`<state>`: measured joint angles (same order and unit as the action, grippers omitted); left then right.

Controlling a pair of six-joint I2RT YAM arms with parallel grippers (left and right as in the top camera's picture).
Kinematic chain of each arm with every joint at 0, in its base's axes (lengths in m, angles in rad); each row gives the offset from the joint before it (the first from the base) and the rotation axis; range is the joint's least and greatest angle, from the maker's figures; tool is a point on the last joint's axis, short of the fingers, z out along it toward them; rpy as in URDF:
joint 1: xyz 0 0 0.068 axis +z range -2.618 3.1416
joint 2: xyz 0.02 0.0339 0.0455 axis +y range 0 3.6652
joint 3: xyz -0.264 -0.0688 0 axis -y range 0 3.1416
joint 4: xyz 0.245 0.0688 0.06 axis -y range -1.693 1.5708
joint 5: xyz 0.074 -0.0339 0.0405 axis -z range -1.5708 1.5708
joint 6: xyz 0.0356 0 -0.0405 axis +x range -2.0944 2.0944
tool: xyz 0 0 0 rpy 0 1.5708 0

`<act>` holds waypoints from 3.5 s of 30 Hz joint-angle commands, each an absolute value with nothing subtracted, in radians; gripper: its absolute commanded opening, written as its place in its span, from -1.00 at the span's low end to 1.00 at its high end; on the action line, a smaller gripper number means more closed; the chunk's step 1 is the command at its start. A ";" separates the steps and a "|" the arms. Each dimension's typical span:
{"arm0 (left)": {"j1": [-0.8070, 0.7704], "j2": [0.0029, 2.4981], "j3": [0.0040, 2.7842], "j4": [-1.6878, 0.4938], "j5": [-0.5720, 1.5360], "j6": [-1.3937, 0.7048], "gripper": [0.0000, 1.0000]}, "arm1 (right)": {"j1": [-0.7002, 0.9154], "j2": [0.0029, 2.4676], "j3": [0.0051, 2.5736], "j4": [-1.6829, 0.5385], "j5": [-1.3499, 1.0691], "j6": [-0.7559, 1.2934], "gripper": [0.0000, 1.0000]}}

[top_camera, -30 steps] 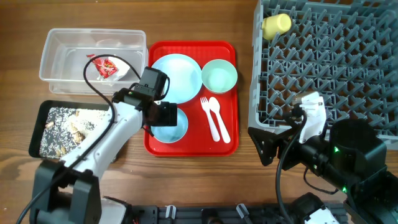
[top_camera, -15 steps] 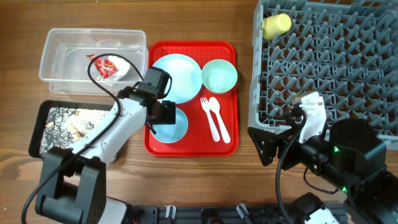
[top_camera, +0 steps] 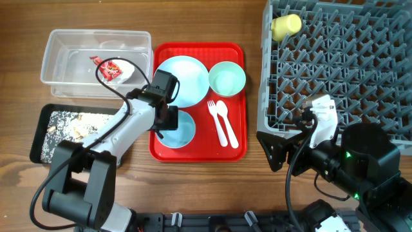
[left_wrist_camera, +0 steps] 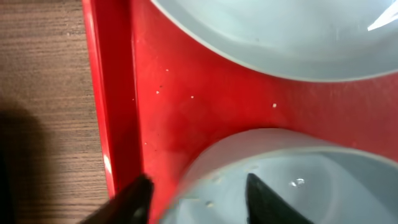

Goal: Sort waste into correct bins and load items into the dishwasher rack
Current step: 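Reach the left gripper to the small blue bowl and grasp its rim, then lift the blue bowl with the left gripper toward the right gripper, then grasp the blue bowl's rim with the right gripper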

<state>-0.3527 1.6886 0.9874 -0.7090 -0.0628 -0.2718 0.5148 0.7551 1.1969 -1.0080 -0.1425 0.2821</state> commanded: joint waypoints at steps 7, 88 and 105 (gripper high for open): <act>-0.357 1.699 0.980 -0.683 -0.034 -0.278 -0.60 | 0.520 0.753 1.196 -0.995 -0.158 0.263 0.99; -0.355 1.157 0.980 -0.495 0.560 -0.278 -0.92 | 0.469 1.253 1.195 -0.711 -0.572 0.117 1.00; -0.355 1.158 0.980 -0.463 0.598 -0.278 -0.92 | 0.470 1.253 1.195 -0.647 -0.742 0.142 0.68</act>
